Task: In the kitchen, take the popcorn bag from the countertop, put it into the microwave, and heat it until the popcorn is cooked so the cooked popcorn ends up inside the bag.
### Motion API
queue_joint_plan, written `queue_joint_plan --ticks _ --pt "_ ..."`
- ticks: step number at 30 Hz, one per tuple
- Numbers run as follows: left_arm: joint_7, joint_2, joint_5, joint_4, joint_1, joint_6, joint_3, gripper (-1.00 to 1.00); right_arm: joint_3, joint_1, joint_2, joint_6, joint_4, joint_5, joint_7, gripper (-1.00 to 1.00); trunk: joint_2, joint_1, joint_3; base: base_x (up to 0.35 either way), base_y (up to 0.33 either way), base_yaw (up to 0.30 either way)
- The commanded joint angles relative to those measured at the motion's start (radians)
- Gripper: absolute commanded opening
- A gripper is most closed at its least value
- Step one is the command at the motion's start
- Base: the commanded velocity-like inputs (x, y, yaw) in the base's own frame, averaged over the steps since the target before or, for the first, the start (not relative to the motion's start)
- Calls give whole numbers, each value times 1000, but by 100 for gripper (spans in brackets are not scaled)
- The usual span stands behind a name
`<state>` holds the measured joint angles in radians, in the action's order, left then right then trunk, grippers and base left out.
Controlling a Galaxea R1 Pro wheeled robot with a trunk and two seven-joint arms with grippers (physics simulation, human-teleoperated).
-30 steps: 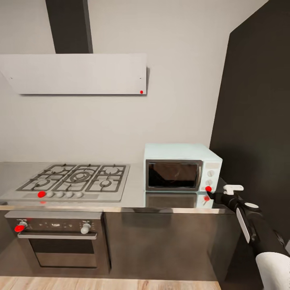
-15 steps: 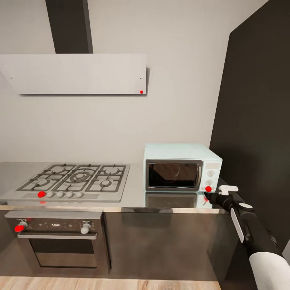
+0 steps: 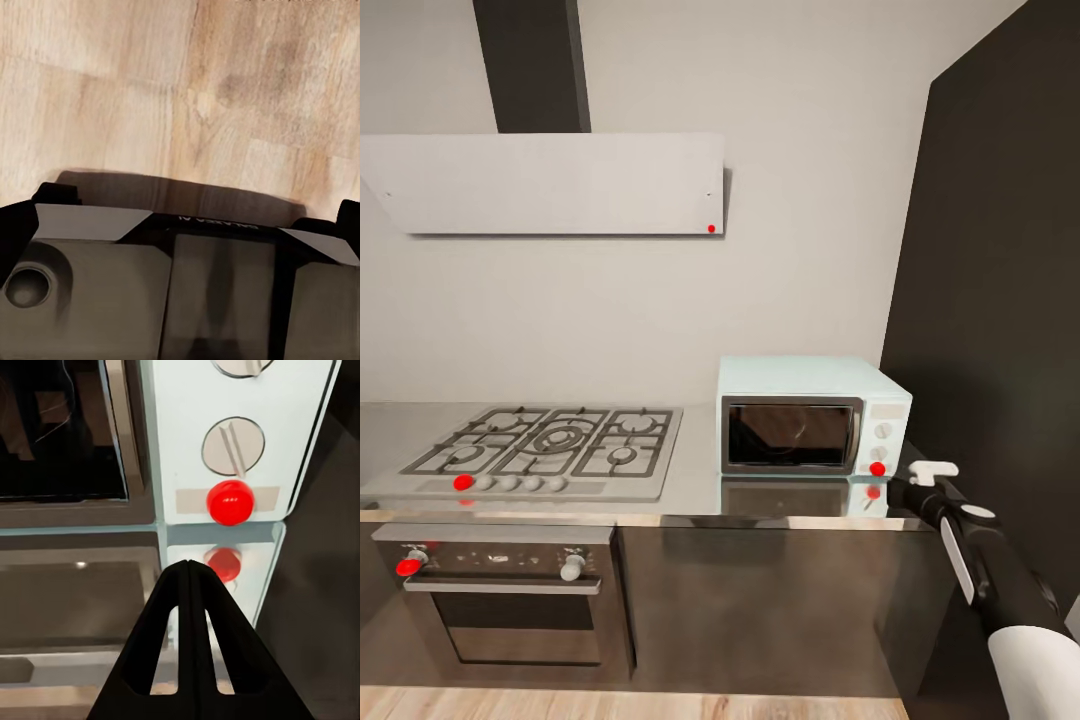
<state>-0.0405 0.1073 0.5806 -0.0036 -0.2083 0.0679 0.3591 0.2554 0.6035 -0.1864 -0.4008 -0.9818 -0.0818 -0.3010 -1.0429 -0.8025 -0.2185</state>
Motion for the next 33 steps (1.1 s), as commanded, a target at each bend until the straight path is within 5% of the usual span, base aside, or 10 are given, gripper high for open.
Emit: queue_joint_plan --ticks 1,23,33 --pt "-4 1 11 2 -1 4 8 100 3 1 0 -4 2 -9 -9 -100 -1 0 -1 0 0 0" --pt "-4 0 11 2 1 4 7 100 0 1 3 -4 29 -12 10 -100 -1 0 -1 12 -33 0" --pt "-4 -1 7 2 1 4 6 100 1 2 -22 -10 85 -18 5 -100 -1 0 -1 48 -28 0"
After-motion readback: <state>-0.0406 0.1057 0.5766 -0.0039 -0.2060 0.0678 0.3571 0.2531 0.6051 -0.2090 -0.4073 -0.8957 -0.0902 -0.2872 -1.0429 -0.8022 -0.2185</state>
